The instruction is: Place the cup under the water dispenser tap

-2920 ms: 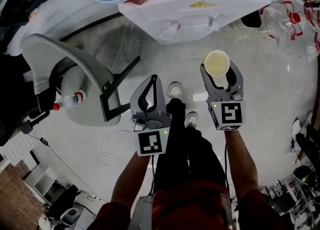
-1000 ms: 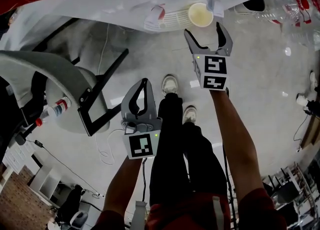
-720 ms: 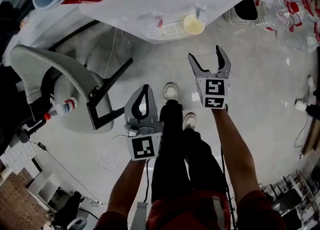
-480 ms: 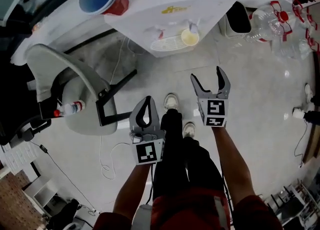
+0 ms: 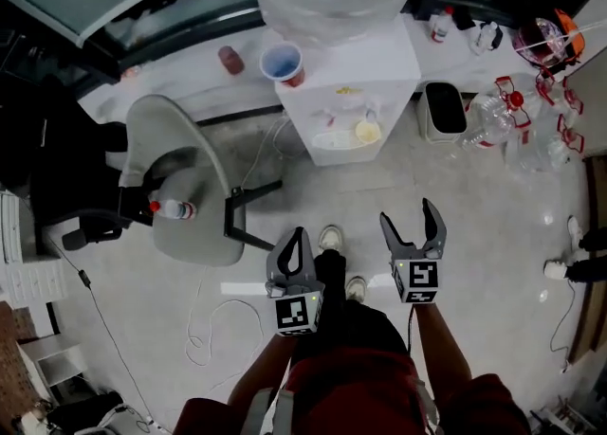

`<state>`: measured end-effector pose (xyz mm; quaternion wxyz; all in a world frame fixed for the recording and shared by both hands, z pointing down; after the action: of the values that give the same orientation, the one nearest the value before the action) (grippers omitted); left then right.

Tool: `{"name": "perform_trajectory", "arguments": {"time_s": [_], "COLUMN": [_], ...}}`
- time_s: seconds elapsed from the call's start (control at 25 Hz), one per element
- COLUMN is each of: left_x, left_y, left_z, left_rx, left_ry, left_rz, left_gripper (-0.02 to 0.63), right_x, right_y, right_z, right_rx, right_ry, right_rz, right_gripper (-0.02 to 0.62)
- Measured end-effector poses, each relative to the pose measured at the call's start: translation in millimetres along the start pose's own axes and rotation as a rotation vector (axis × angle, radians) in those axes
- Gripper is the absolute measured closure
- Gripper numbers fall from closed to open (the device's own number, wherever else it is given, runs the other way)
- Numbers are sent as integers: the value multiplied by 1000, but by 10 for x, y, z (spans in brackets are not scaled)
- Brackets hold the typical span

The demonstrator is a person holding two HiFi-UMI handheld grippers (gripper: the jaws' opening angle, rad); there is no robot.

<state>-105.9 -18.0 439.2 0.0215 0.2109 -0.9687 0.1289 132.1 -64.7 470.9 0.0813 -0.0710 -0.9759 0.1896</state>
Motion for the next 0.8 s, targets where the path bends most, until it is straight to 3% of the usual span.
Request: {"name": "perform_trajectory", "arguments": {"time_s": [0.32,0.56,0.8], "left_x": [-255,-394,-430], "left_y": [516,813,999], "left_z": [689,1206,1628], "left_rx": [-69,-161,-234], "left_ry": [-61,-112,-146], "left_rz": [-8,-31,-40], "left_gripper": [600,600,600], "right_x": [-52,-216,-397], "right_y": [1045,1583,1811], "right_z": [490,1007,1591], "right_rx": [-102,-249,-345], "right_ry": [71,40,-1], "right_rz": [77,35,1], "right_gripper": [247,277,383]}}
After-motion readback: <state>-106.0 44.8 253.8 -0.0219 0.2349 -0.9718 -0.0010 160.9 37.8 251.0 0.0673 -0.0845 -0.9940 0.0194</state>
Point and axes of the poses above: the fingertips, and each gripper's own axes: y backward along the fingers, x to its left, z out of its top, the point moved 5 cm from there along y, backward along the fingers, and after that the axes turned 13 degrees about -z, right-handed, at the moved point
